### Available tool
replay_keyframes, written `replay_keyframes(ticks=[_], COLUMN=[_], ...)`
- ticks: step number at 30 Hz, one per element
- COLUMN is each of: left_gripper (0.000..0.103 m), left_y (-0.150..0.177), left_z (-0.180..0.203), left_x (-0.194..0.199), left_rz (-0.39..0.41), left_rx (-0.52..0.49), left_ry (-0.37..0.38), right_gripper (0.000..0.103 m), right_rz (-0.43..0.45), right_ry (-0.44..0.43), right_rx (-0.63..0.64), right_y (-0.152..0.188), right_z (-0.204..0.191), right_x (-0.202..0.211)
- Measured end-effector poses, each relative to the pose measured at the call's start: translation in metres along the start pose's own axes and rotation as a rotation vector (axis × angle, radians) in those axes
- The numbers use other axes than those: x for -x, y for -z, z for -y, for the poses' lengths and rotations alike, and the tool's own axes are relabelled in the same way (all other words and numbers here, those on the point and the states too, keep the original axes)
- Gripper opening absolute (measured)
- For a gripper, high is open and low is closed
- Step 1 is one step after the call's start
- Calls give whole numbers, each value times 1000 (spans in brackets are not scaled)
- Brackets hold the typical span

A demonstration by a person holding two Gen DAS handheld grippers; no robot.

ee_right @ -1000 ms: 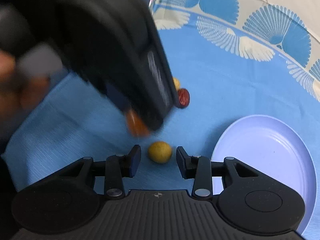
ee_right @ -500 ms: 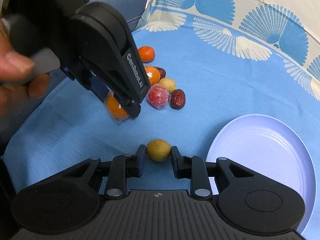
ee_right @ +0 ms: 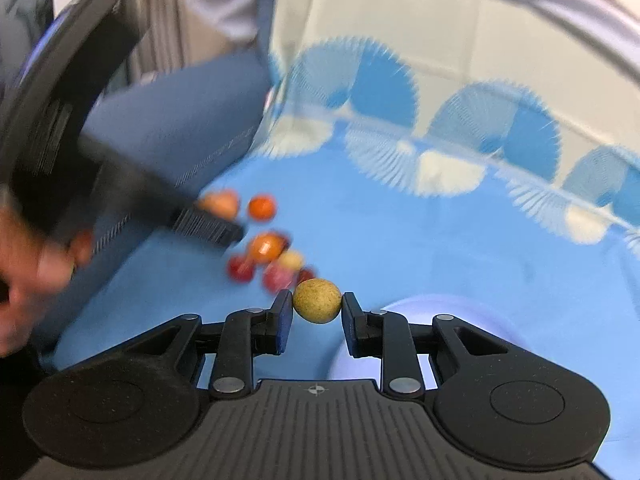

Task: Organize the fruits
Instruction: 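Carry the orange over the plate with the left tool while the right tool carries the yellow fruit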

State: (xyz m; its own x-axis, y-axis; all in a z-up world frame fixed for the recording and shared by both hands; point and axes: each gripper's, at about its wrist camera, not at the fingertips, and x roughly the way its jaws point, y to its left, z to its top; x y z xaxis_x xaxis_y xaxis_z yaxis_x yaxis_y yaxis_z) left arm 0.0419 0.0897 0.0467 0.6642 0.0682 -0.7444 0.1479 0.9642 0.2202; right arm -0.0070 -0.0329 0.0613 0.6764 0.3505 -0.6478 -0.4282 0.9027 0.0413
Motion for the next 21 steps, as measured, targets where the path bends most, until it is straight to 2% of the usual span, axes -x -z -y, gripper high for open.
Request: replay_keyframes(ticks=[2, 4, 6, 9, 13, 14, 17, 21], left_gripper=[41, 41, 41, 41, 41, 41, 41, 41], left_y=[-1, -1, 0, 2, 17, 18, 14, 16], left_z=[-1, -6, 0, 30, 72, 79, 87, 98], left_x=[11, 23, 32, 38, 29, 24, 15, -4], left_rz=[0, 0, 6, 25, 56, 35, 46, -4], left_rx=[26, 124, 174, 121, -3, -15, -5, -24], left_ry=[-10, 40, 83, 113, 164, 176, 233, 241], right_gripper=[28, 28, 28, 28, 28, 28, 28, 28], right_rz=[24, 38, 39, 31, -12, -12, -31, -57], right_ry=[12, 35, 62, 104, 155, 159, 209, 235], right_rx=[-15, -14, -33, -120, -211, -216, -162, -157], right_y=[-8, -9, -9, -1, 18, 21, 27, 35], right_z=[16, 32, 48, 73, 93, 95, 95, 108], right_x=[19, 31, 32, 30, 22, 21, 19, 22])
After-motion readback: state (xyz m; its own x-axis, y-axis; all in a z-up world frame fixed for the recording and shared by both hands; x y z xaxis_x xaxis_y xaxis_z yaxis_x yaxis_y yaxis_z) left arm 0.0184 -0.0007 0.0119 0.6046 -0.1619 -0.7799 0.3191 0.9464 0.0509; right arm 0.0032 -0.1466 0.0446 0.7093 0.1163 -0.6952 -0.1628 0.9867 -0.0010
